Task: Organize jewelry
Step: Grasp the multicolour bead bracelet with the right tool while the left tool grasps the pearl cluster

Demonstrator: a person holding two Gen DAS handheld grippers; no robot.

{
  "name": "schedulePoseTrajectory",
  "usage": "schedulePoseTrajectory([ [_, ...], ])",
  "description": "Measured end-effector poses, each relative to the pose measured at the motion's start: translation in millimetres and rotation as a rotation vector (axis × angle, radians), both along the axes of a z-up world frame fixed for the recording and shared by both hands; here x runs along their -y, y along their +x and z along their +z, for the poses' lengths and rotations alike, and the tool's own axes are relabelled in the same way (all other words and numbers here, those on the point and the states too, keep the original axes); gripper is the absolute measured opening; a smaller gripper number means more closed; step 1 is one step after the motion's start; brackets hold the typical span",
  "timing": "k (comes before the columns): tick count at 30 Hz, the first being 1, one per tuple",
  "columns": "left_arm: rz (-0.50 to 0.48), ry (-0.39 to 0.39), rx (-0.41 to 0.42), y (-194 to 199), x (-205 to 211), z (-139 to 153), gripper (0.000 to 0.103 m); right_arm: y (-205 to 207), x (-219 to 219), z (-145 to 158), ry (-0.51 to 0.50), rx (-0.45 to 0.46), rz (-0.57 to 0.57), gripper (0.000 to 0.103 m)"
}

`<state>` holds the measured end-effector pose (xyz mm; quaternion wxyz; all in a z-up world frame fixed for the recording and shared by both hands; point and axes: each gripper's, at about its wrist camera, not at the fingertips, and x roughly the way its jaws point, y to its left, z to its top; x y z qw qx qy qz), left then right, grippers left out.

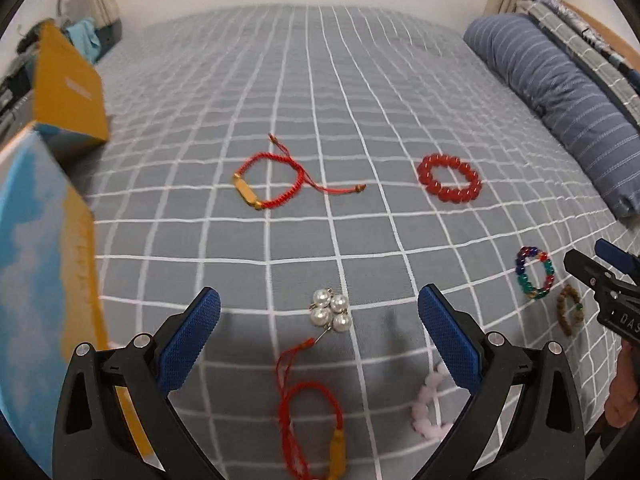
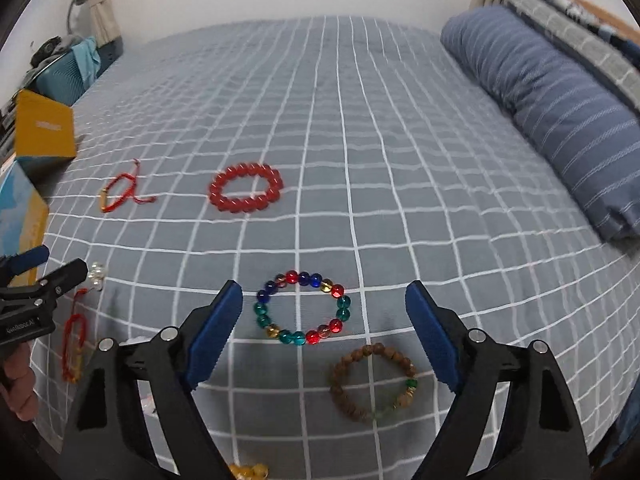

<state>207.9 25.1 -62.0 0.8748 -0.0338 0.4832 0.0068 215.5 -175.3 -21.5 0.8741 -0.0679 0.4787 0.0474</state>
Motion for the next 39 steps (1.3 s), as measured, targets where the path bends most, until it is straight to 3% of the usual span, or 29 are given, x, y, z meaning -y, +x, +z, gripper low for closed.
schedulePoseTrajectory([
  [7,-0.018,-0.019,-0.062,17.9,0.2,-26.6,0.088,15.1,10.1,-19.2,0.032,-0.088,-0.010,0.066],
  [16,-0.030,-0.018,-0.084,21.8,-0.2,-27.7,0.072,32.4,13.9,-39.1,0.075,-0.178,-0.032,0.044],
  [24,-0.039,-0.036,-0.097,24.7,-1.6,-27.1,0.035,32.3,10.9,-40.7,0.044,-0.186,-0.026,0.012],
  [26,-0.035,-0.044,-0.098,23.9,-3.3,-26.8,0.022,32.5,9.4,-40.6,0.047,-0.186,-0.028,0.010],
  [28,-0.036,-0.053,-0.098,23.5,-4.5,-25.0,0.021,32.5,10.0,-39.5,0.055,-0.184,-0.033,0.009],
  [30,-0.046,-0.052,-0.099,23.1,-4.0,-23.6,0.009,32.3,11.0,-38.4,0.060,-0.183,-0.034,0.009],
  [39,-0.056,-0.068,-0.101,18.1,-3.0,-15.0,0.009,24.8,13.9,-26.1,0.079,-0.158,-0.032,0.009],
])
